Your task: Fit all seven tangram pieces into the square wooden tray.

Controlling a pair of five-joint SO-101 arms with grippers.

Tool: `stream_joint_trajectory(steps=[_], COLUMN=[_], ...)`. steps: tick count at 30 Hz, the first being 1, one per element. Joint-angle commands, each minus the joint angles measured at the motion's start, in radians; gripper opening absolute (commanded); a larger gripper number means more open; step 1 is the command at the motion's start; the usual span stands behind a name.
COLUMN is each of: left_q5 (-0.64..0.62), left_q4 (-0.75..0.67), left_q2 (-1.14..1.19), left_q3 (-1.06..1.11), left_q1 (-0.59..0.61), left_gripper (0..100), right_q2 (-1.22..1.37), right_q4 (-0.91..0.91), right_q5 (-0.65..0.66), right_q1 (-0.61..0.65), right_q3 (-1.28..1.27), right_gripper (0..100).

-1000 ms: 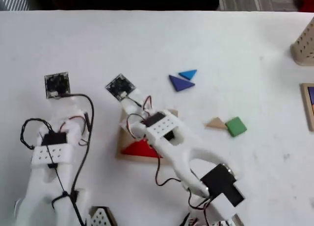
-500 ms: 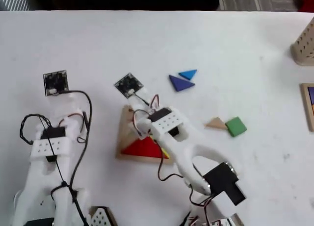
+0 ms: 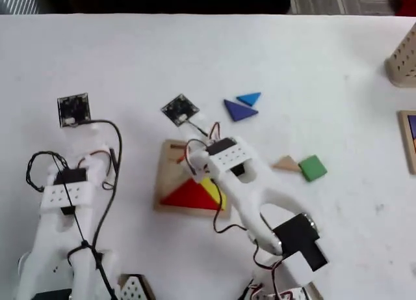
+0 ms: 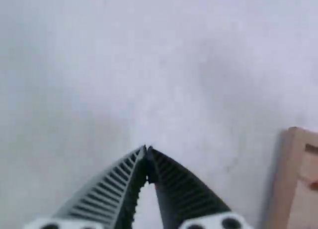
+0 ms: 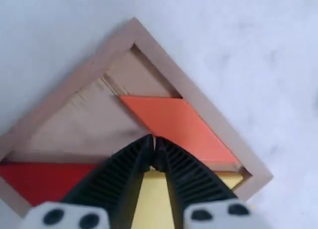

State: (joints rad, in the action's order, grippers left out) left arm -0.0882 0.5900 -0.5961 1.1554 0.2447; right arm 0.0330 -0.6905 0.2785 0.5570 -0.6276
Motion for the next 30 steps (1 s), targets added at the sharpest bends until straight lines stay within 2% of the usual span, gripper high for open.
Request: stream_joint_trajectory(steps=[1, 9, 18, 25, 30], left_q5=[-0.011, -0.011, -0.011, -0.011, -0.011], left_q4=[-0.025, -0.025, -0.025, -0.025, -0.025], left_q2=[0.001, 0.001, -0.004, -0.001, 0.001], left_q3=[-0.046, -0.048, -0.049, -0.049, -0.049], left_q1=[0.005, 0.005, 0.004, 0.005, 0.01], left_gripper=[3, 3, 3, 3, 3], right_q2=[-0.01, -0.024, -0.168, 0.015, 0.094], right_q4=[-0.013, -0.015, -0.068, 0.07, 0.012], right_q5=[0.018, 0.005, -0.167, -0.224, -0.216], right_q1=[-0.038, -0.033, -0.031, -0.013, -0.001], right_q3=[0.034, 0.041, 0.044, 0.121, 0.189], right_gripper=[1.8, 1.8, 1.8, 1.8, 1.8])
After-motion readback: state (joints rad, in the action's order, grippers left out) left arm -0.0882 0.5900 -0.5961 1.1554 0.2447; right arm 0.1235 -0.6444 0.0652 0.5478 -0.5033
